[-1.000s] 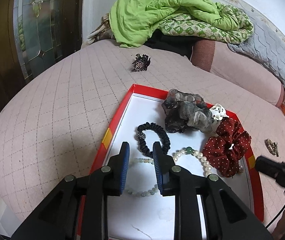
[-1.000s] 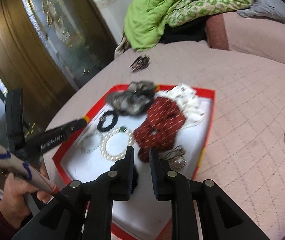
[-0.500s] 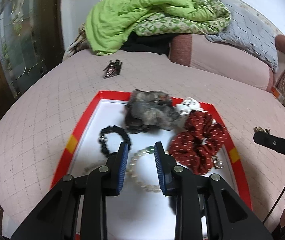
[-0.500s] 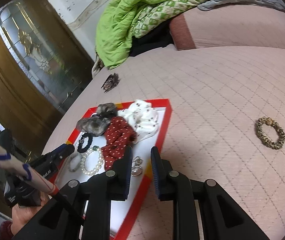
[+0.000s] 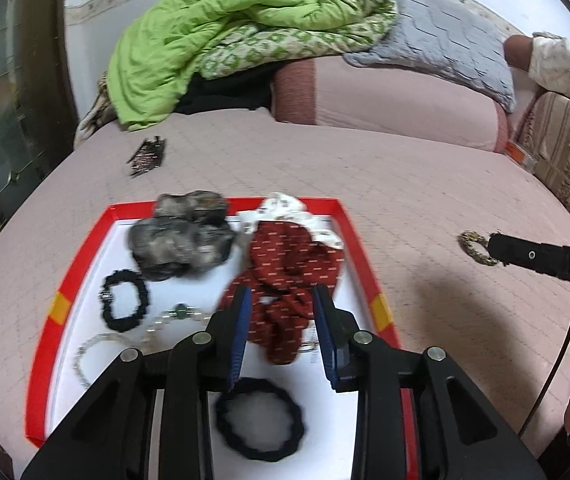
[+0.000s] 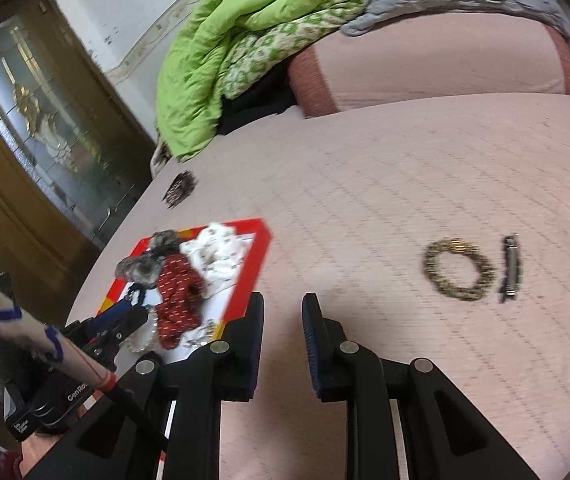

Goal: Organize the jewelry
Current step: 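Move both tools back to the leopard bracelet and dark hair clip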

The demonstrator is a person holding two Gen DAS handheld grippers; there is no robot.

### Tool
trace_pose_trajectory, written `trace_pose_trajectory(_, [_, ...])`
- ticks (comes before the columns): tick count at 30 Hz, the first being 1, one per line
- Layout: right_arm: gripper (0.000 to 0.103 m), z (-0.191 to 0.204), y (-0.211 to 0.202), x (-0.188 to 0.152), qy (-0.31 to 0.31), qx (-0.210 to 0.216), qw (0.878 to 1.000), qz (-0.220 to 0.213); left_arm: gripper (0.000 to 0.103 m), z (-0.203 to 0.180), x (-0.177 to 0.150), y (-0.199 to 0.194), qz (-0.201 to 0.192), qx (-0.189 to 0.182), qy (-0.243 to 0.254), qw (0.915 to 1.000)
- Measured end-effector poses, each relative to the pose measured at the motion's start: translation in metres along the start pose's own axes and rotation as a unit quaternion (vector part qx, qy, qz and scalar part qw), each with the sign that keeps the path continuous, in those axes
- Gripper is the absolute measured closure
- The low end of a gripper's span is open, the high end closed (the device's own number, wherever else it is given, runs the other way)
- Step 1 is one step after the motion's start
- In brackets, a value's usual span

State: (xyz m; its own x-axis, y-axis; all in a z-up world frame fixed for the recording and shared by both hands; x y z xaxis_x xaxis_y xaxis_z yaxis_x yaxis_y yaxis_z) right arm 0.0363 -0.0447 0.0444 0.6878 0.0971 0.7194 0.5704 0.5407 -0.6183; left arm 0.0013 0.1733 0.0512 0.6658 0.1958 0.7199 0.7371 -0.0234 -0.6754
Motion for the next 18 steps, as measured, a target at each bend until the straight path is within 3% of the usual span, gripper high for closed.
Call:
trace_pose_trajectory(9, [0.081, -0.051, -0.031, -0.006, 0.034, -0.032, 0.999, -0.014, 0.073, -0.030, -0.008, 0.008, 0.012, -0.012, 0.015, 0.9998])
trace_pose_trajectory(18, [0.080, -0.118, -0.068, -0.011, 0.090, -0.084, 0.992, -0.035, 0.072, -0.074, -0.016, 0.006, 0.024, -0.053, 0.031, 0.9978])
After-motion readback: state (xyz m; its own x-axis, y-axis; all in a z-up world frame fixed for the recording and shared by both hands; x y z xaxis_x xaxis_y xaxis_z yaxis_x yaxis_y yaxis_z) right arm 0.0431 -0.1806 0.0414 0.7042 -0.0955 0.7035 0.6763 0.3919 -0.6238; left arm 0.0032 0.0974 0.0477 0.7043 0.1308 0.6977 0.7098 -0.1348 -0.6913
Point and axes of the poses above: each gripper's, at about its wrist camera, not at the fingertips, and y roughly the way its jaws point, z to its left, x to its top, the point moved 3 cm from there along y, roughly the way its jaws point, and after that the axes turned 13 degrees about -y, right-handed, at the moved point
